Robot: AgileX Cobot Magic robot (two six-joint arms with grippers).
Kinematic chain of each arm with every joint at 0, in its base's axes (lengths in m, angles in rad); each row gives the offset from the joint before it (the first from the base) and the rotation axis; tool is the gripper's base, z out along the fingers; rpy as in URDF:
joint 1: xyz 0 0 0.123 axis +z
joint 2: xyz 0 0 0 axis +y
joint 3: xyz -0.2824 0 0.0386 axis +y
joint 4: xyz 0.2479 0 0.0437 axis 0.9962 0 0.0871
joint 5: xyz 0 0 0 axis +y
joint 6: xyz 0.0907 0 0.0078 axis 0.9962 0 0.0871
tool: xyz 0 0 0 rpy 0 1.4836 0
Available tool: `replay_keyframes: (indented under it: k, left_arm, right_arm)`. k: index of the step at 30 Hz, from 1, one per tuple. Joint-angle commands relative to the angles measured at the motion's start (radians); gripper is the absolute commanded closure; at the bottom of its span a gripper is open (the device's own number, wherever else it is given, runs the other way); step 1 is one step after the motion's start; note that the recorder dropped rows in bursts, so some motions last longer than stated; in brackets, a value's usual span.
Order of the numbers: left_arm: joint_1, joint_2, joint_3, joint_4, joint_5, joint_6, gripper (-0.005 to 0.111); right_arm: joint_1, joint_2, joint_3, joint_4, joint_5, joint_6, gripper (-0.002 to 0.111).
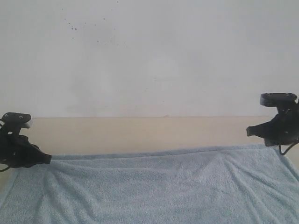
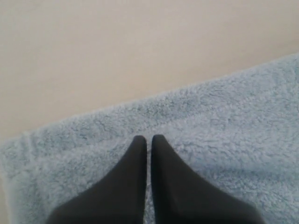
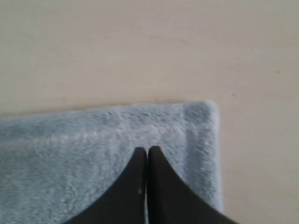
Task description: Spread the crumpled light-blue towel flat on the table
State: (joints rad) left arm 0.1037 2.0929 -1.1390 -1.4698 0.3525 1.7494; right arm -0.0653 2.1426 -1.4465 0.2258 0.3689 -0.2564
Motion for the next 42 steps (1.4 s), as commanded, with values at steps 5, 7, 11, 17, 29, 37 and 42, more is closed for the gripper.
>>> replay_keyframes:
  k: [5,7,11,17,29,37,42]
  left_arm:
    - [-0.008,0.030,-0.001,0.012,0.002,0.047,0.103]
    - [-0.008,0.038,-0.001,0.012,0.002,0.047,0.103]
    - [-0.008,0.042,-0.001,0.008,0.002,0.047,0.103]
    - [-0.007,-0.014,-0.056,-0.066,-0.007,0.047,0.103]
    - [-0.007,-0.390,0.103,-0.275,-0.372,-0.103,0.103]
    - [0.019,-0.852,0.427,-0.275,-0.391,-0.201,0.103]
    - [0.019,-1.275,0.615,-0.275,-0.463,-0.200,0.103]
  right_arm:
    - [-0.045,0.013,-0.002,-0.014,0.061,-0.066,0.109]
    - [-0.045,0.028,-0.002,-0.015,0.063,-0.085,0.109]
    - [-0.045,0.051,-0.002,-0.015,0.084,-0.083,0.109]
    - [-0.045,0.007,-0.002,-0.013,0.098,-0.083,0.109]
    - [-0.043,-0.424,0.327,0.124,-0.257,0.060,0.109]
    - [0.018,-0.908,1.021,0.012,-0.763,0.537,0.109]
    - [0.235,-1.215,1.059,-0.264,-0.589,0.586,0.109]
